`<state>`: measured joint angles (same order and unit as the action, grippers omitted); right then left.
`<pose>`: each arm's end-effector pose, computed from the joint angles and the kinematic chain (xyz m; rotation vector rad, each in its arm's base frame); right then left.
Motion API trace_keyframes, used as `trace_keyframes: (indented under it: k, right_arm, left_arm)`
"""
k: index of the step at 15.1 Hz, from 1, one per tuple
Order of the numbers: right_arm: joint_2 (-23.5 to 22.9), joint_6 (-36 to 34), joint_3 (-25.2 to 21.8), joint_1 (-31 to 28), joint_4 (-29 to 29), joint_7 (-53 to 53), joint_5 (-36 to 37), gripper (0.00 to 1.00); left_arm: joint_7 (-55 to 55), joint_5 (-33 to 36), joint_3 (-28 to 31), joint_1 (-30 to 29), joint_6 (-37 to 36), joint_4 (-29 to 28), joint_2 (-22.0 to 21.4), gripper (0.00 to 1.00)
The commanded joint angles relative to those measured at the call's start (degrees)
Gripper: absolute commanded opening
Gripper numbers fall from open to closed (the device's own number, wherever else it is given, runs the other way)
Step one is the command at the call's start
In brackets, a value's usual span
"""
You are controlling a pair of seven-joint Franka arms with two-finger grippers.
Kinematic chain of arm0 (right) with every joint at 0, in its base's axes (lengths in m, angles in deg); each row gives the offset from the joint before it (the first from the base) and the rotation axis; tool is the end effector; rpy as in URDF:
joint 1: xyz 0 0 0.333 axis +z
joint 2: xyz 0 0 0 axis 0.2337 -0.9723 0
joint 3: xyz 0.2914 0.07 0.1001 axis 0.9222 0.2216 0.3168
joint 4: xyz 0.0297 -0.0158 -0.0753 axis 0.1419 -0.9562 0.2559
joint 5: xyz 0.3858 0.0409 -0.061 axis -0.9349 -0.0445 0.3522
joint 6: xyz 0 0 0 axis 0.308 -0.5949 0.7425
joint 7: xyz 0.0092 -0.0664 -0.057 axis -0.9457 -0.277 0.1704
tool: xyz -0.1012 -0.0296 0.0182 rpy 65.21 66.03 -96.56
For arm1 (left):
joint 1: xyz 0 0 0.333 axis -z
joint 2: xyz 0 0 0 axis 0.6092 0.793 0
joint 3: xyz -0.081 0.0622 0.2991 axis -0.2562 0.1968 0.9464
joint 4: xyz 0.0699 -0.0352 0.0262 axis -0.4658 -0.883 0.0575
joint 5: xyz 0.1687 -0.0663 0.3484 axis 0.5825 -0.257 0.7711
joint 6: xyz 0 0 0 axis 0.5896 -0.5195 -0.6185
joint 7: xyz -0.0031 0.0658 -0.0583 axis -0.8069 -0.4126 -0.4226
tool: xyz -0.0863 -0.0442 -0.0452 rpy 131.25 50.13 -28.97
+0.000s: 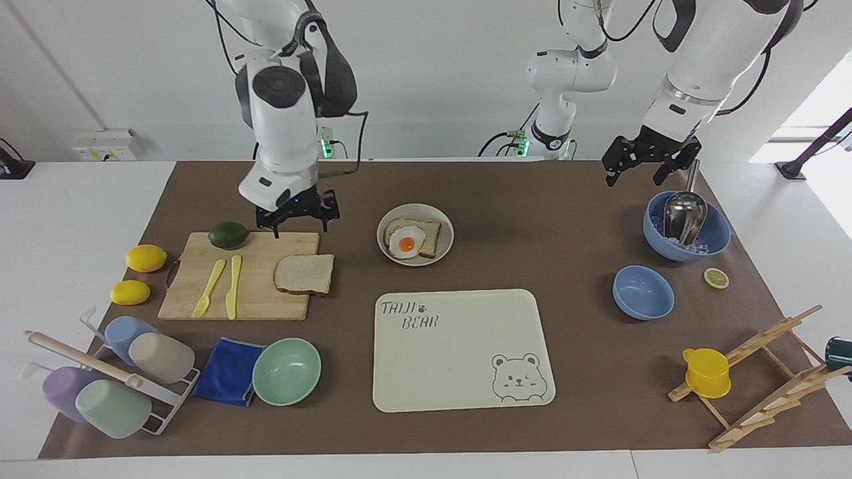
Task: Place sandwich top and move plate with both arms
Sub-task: 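Grasp the bread slice on the cutting board with the right gripper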
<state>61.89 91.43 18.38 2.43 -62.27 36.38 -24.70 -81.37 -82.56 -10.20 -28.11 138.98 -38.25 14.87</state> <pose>0.5752 0.1768 0.4492 2.9233 0.3422 -0.0316 0.5285 -0.0893 0.6148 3.1206 -0.0845 0.0050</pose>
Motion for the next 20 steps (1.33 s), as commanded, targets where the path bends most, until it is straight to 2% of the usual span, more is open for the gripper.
trace_keyframes:
  k: [1,3,5,9,14,20]
  right_arm:
    - [-5.55,1.71,-0.09,3.03,1.16,5.46,6.25,1.0]
    - [-9.33,1.97,-0.09,5.05,1.17,12.47,8.11,1.0]
    - [-12.15,2.85,-0.09,5.85,0.82,14.88,11.78,1.0]
    - [-12.52,3.63,-0.09,5.68,-2.25,14.79,17.78,1.0]
    - [-11.9,7.68,-0.09,4.8,-5.94,15.23,17.79,1.0]
    - [-11.02,7.42,-0.09,4.8,-8.15,15.06,17.96,1.0]
  left_arm:
    - [0.5,-0.66,-0.15,-0.55,0.83,-0.96,-0.76,1.0]
    - [0.5,-0.66,-0.15,-0.55,0.74,-0.96,-0.76,1.0]
    - [0.5,-0.66,-0.15,-0.55,0.83,-0.96,-0.76,1.0]
    - [0.5,-0.66,-0.15,-0.64,0.74,-0.96,-0.68,1.0]
    - [0.5,-0.66,-0.15,-0.55,0.74,-0.96,-0.76,1.0]
    - [0.5,-0.66,-0.15,-0.64,0.74,-0.96,-0.76,1.0]
